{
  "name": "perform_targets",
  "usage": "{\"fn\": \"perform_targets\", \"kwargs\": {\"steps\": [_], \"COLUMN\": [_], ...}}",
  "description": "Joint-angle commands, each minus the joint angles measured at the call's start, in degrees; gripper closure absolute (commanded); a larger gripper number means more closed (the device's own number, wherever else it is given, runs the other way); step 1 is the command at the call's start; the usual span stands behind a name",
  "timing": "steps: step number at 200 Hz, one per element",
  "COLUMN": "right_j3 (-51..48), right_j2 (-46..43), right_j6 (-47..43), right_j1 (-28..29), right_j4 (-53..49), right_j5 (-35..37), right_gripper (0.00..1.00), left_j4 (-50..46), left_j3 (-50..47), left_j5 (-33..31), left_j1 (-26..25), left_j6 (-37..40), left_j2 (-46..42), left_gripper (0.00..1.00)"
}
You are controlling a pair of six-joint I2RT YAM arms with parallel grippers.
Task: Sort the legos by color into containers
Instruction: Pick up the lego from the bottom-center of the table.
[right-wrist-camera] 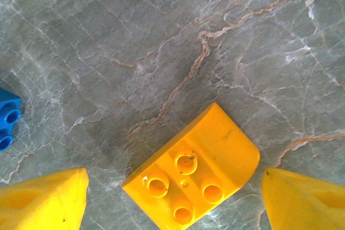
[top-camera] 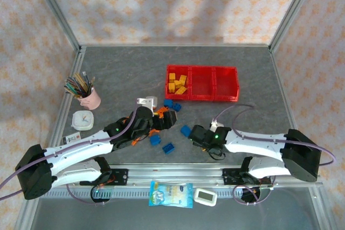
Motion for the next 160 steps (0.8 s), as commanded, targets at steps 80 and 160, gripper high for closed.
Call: {"fn": "perform_targets", "kwargs": {"steps": [80, 160], "right_j3": [6.4, 4.05], "right_j2": [7.86, 8.88], "right_j6": [-2.73, -5.35], "right_j1": [0.21, 0.08], "right_j4": [2.81, 2.4], "right_j5": [4.51, 2.12], "right_gripper": [0.34, 0.5], "left_j4": [-0.97, -0.67], "left_j3": [-1.39, -1.32], "left_j5": [-3.28, -4.05], "left_j1": [-0.23, -0.23], "left_j6": [-0.91, -0.84], "left_j2": [-3.63, -3.22], "left_gripper": [0.01, 0.01]}}
